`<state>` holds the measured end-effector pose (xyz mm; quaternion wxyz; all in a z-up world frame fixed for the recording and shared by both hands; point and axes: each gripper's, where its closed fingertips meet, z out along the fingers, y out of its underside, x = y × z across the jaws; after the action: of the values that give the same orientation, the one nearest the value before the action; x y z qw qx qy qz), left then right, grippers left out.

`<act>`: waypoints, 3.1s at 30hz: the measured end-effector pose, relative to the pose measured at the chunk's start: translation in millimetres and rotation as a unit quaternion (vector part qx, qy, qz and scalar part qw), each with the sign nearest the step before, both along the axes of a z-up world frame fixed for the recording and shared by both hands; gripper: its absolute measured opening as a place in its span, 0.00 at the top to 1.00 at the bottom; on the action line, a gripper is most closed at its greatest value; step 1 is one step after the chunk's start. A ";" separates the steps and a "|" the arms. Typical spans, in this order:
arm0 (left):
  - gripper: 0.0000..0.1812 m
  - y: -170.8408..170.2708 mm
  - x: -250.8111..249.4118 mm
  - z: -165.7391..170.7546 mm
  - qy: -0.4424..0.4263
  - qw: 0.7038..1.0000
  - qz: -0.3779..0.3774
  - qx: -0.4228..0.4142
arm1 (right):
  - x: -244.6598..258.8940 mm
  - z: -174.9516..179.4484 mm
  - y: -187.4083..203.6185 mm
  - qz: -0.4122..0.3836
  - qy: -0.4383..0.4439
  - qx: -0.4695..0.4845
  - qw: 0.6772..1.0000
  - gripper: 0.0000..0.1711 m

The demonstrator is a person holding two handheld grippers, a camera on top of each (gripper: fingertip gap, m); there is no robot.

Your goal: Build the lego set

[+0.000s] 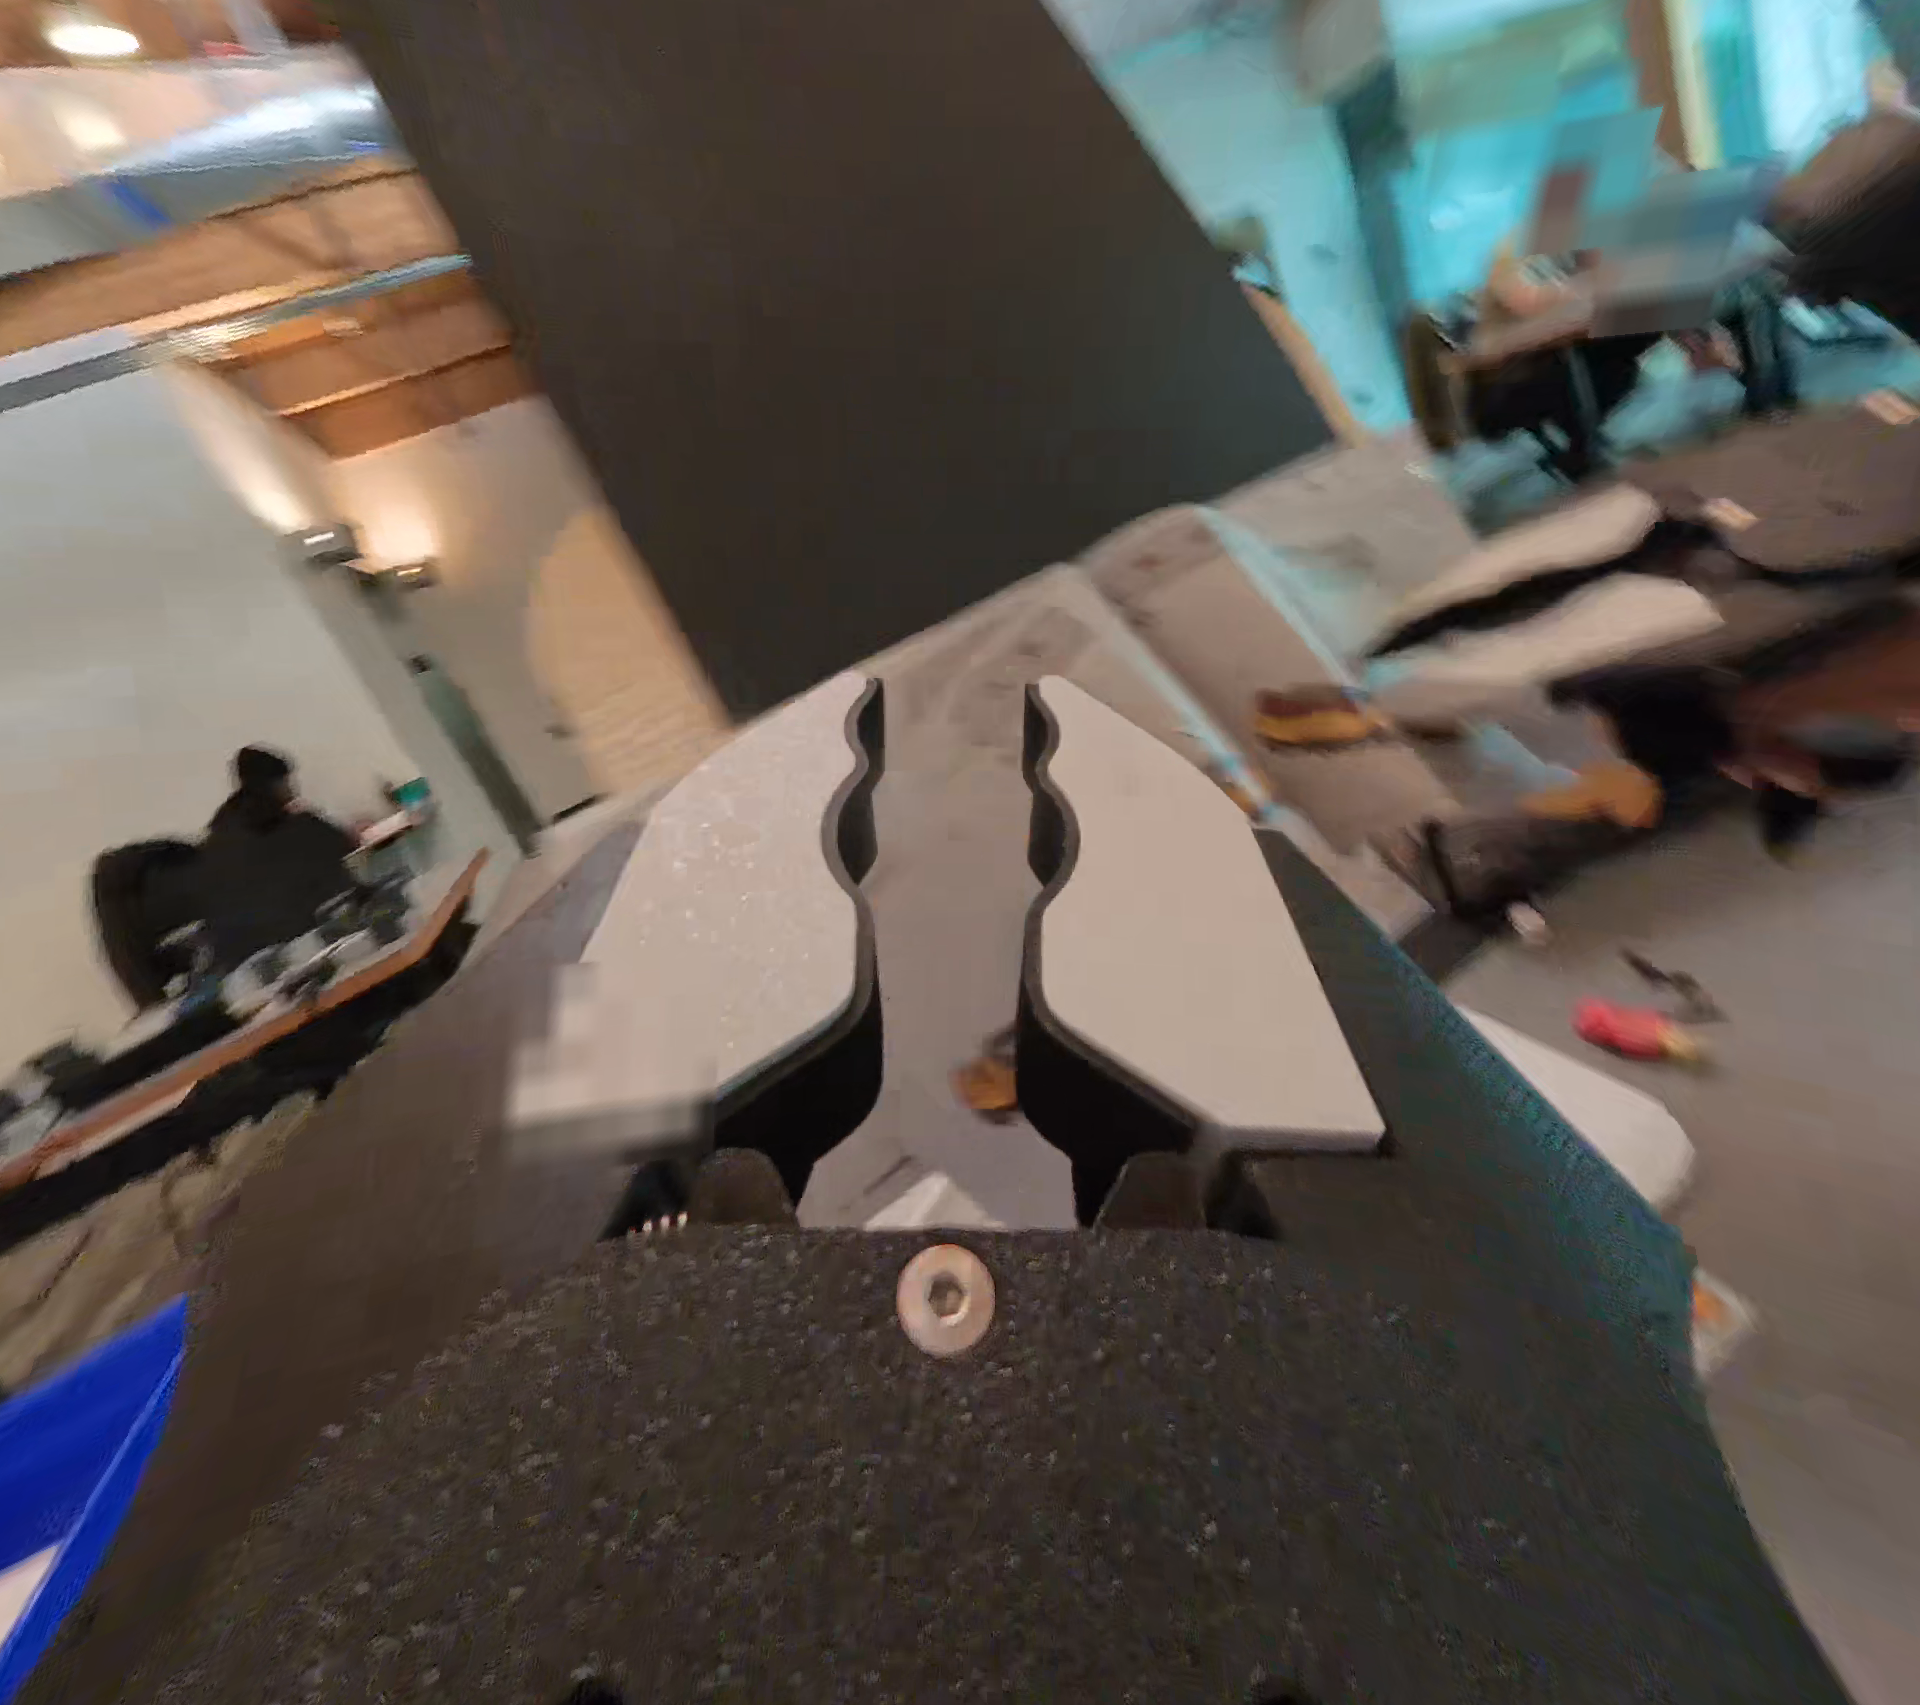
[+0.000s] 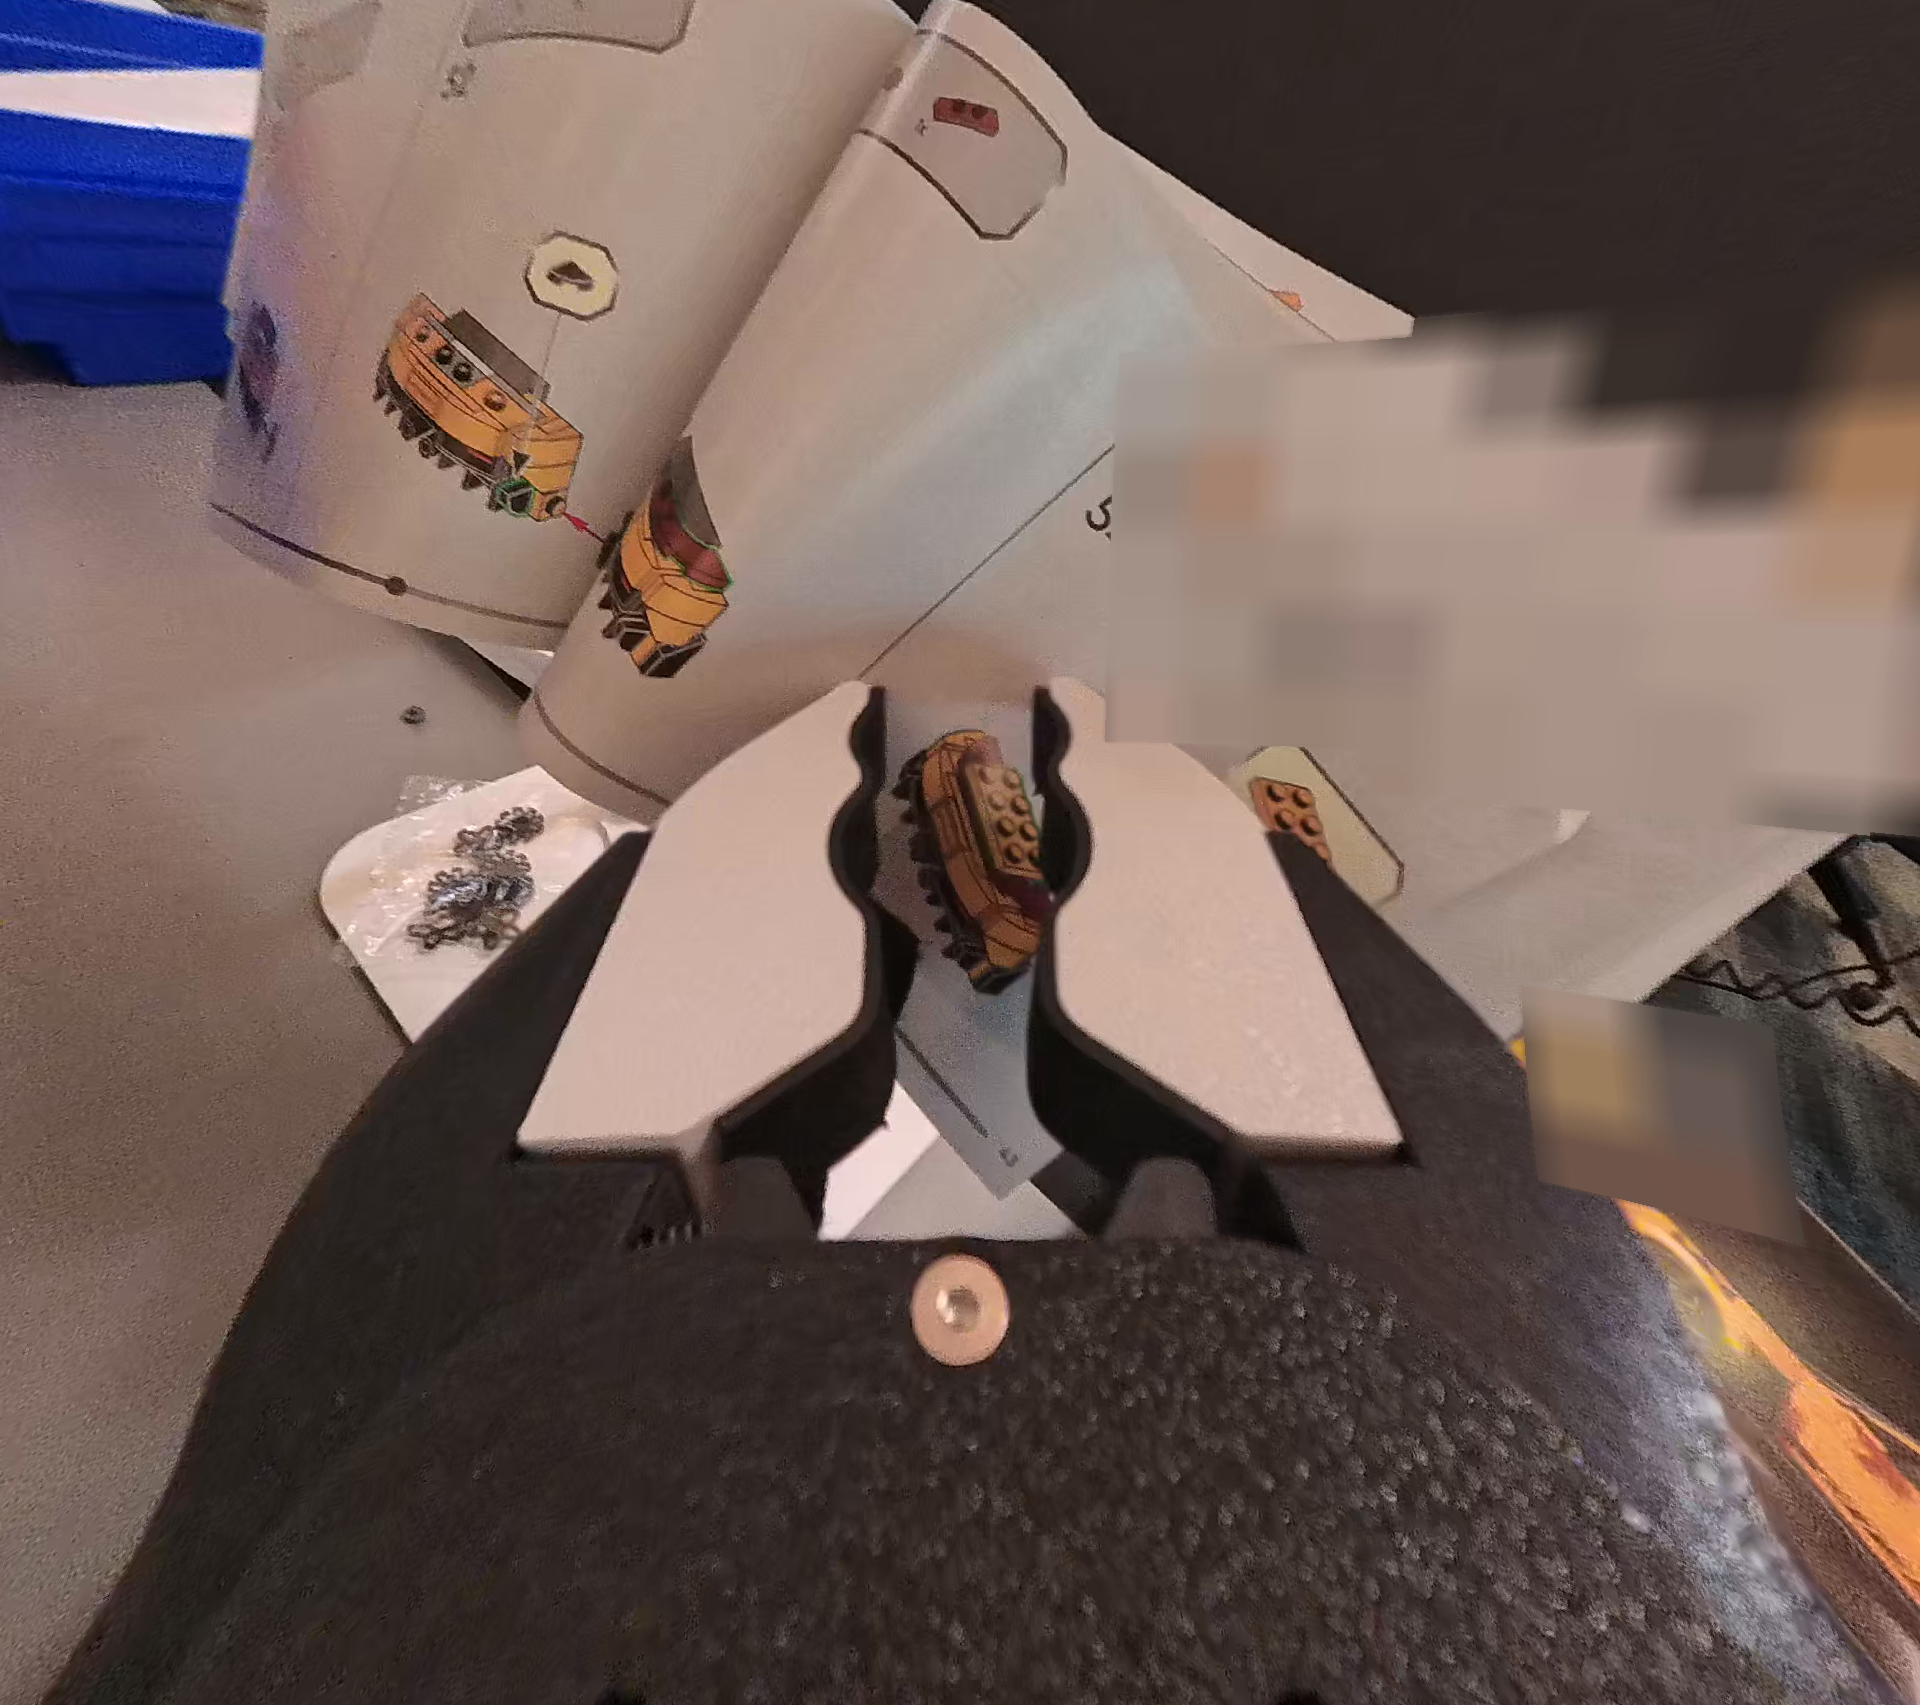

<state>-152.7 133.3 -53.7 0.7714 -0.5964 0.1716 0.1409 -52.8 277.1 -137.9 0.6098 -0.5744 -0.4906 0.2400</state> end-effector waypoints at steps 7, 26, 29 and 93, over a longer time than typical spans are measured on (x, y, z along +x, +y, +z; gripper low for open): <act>0.76 59.4 84.7 -86.8 0.262 0.958 0.017 -0.120 | -7.7 -3.7 -3.1 -0.001 -0.001 0.005 1.000 0.98; 1.00 73.0 44.0 -83.2 -0.034 0.993 0.006 -0.109 | 55.7 65.0 -1.0 0.056 0.118 -0.032 0.991 0.83; 1.00 69.6 31.4 -86.4 -0.153 0.980 -0.040 -0.119 | 67.6 54.9 14.3 0.057 0.125 -0.082 0.987 0.81; 0.90 29.8 -46.4 -82.5 -0.430 0.900 -0.044 -0.061 | -63.9 -2.8 -37.4 -0.027 -0.107 0.113 0.987 0.93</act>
<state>-199.0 163.0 -136.2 0.7376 -0.6368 -0.1422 -0.1737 -116.8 239.6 -140.7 0.6208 -0.5376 -0.5612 0.1034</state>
